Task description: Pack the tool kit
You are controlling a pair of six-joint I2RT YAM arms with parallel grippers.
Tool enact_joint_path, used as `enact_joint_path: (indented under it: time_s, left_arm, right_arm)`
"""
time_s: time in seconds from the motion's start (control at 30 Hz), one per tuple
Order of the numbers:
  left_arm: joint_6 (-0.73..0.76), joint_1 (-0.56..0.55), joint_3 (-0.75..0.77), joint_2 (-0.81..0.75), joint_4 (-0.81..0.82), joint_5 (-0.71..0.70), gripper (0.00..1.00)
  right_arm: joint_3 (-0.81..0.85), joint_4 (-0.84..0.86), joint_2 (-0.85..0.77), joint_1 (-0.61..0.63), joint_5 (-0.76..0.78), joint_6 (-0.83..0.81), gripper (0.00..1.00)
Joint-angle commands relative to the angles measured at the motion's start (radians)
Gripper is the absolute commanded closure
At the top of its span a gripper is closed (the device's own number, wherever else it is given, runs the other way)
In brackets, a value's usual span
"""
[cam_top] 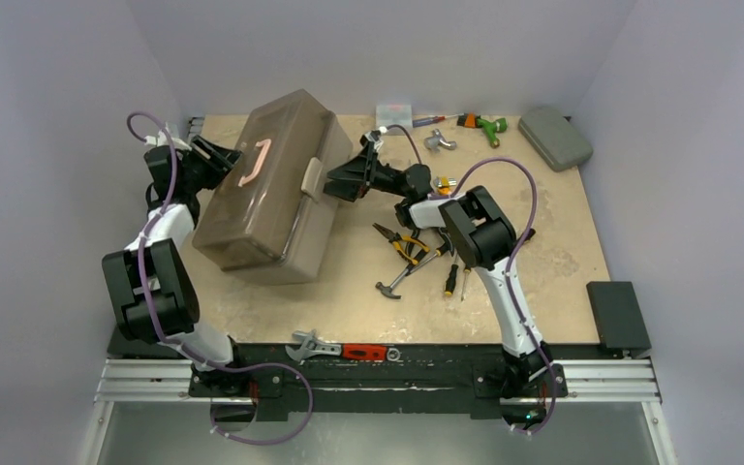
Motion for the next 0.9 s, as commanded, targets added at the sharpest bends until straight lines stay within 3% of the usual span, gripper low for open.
enact_joint_path:
  time_s: [0.0, 0.37, 0.73, 0.87]
  left_arm:
    - [0.134, -0.141, -0.059, 0.040, -0.442, 0.032, 0.45]
    - [0.126, -0.182, -0.042, 0.006, -0.477, -0.018, 0.45]
    - [0.127, -0.192, -0.040, 0.007, -0.483, -0.033, 0.45]
    - [0.127, -0.196, -0.040, 0.006, -0.482, -0.034, 0.45]
  right_arm:
    - [0.062, 0.094, -0.009, 0.029, 0.024, 0.004, 0.27]
    - [0.118, 0.169, 0.020, 0.029, 0.069, 0.056, 0.28]
    - [0.147, 0.117, -0.018, 0.030, 0.072, 0.030, 0.38]
    - [0.122, 0.053, -0.026, 0.029, 0.078, -0.009, 0.37]
